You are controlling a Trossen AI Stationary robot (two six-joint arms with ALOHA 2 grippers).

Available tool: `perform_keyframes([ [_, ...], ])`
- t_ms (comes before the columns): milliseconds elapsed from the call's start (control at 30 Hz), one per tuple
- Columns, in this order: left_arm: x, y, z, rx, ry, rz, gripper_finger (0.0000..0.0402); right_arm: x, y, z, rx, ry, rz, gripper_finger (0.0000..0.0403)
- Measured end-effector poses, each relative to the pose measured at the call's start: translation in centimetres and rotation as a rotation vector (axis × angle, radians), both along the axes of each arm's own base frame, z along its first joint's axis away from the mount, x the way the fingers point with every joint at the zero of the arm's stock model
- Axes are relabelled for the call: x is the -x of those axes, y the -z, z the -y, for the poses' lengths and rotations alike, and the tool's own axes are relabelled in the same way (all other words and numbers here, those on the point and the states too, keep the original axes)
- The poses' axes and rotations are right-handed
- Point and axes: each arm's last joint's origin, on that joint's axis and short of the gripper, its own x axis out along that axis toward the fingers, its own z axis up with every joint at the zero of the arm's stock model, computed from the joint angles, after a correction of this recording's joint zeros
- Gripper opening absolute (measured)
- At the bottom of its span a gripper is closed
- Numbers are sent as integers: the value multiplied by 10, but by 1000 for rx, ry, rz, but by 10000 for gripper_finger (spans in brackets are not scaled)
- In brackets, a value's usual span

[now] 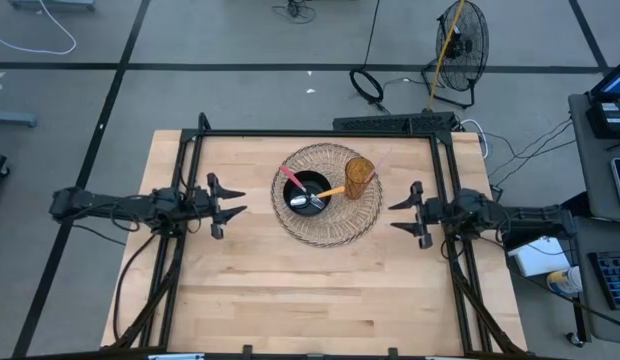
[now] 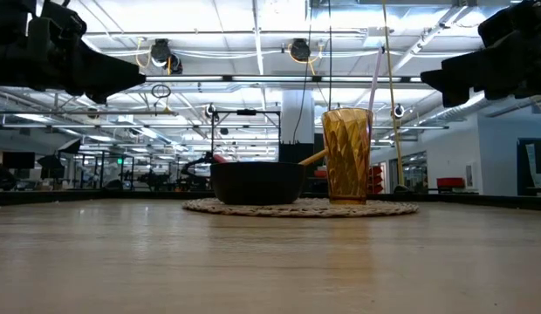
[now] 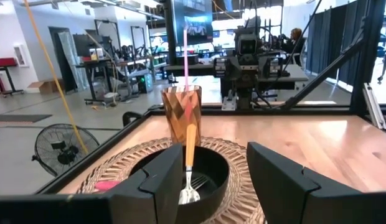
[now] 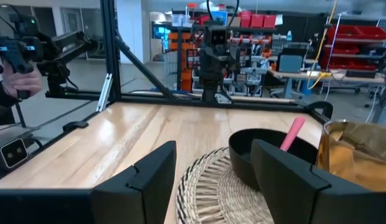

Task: Pick & Place Utensil
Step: Return to Home Position

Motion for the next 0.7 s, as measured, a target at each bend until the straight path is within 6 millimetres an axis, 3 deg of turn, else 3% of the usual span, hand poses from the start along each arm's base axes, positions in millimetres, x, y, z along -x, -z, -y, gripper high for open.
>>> perform_keyframes([
  [700, 16, 7, 5, 27, 79, -63, 186, 6, 2, 0, 16, 1, -1, 208],
])
